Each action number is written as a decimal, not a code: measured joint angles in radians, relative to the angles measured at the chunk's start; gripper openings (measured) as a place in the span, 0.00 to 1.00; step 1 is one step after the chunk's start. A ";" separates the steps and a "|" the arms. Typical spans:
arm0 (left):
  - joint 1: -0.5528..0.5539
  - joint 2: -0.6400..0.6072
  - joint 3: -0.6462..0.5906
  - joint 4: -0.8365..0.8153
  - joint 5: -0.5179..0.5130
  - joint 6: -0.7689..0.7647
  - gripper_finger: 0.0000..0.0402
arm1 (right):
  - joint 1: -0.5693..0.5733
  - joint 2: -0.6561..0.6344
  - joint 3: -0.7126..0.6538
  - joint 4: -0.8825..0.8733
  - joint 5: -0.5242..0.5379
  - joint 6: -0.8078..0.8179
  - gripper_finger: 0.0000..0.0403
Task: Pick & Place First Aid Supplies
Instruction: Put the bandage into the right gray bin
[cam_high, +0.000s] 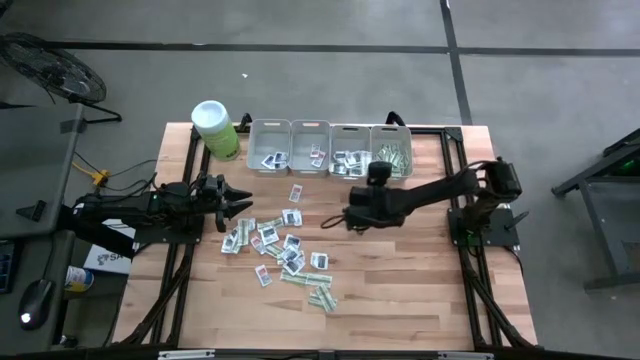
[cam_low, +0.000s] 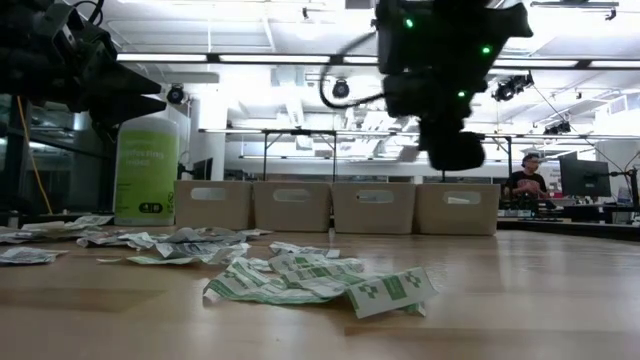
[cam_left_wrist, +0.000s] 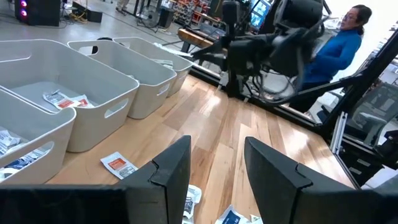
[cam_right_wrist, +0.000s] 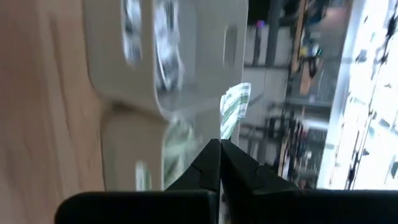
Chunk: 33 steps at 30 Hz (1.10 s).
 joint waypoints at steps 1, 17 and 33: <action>0.000 0.000 0.000 0.000 0.000 0.000 0.37 | -0.008 -0.006 0.000 -0.053 -0.006 0.036 0.00; 0.000 0.000 0.000 0.000 0.000 0.000 0.37 | -0.143 -0.010 0.000 -0.398 -0.110 0.031 0.00; 0.000 0.000 0.000 0.000 0.000 0.000 0.37 | -0.383 -0.065 0.000 -0.242 -0.235 -0.413 0.00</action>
